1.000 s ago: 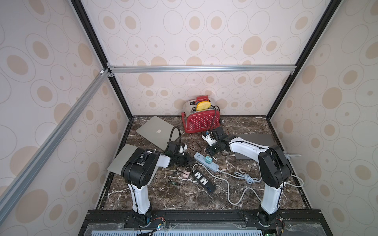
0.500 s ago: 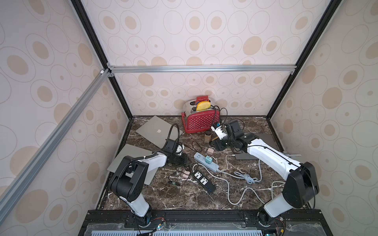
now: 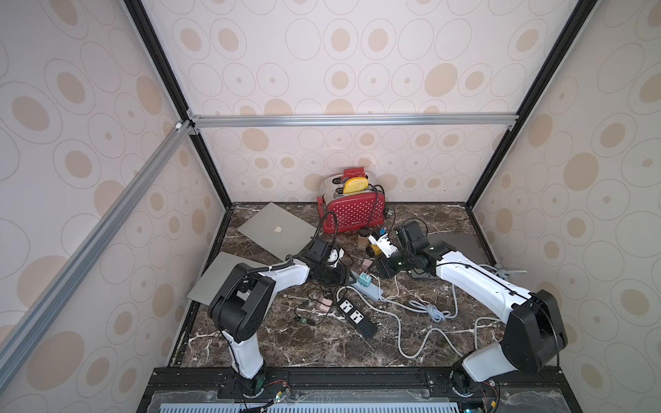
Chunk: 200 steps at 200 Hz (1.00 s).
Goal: Unplug the laptop charger
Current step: Remove the charging cable from the plug.
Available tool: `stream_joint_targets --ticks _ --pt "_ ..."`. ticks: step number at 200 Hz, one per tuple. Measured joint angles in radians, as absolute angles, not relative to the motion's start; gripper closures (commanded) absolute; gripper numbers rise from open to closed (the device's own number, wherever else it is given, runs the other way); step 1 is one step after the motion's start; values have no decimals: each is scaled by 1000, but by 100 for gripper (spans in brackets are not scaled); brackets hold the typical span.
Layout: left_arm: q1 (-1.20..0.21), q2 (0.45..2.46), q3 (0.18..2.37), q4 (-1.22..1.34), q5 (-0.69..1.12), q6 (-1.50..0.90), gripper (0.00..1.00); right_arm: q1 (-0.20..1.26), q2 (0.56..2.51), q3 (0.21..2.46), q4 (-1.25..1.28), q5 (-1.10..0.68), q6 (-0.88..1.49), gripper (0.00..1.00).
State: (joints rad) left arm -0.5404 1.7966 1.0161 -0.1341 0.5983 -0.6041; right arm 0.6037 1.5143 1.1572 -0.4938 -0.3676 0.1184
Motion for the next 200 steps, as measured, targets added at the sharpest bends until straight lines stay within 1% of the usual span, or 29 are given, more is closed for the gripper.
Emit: stream_joint_targets --ticks 34,51,69,94,113,144,200 --pt "-543 1798 1020 -125 603 -614 39 606 1562 1149 -487 -408 121 52" --pt "-545 1795 1022 -125 604 -614 40 606 1578 1145 -487 -413 121 60" --pt "-546 1794 1031 -124 604 -617 40 606 1589 1145 -486 -413 123 72" --pt "-546 1794 1045 -105 613 -632 41 609 1594 1145 -487 -412 121 81" --pt "-546 1794 1052 -95 621 -643 42 612 1594 1145 -487 -409 117 84" --pt "-546 1789 1058 -94 625 -654 42 618 1594 1141 -485 -398 113 92" --pt "-560 1787 1112 -107 627 -655 42 638 1594 1140 -479 -381 113 94"
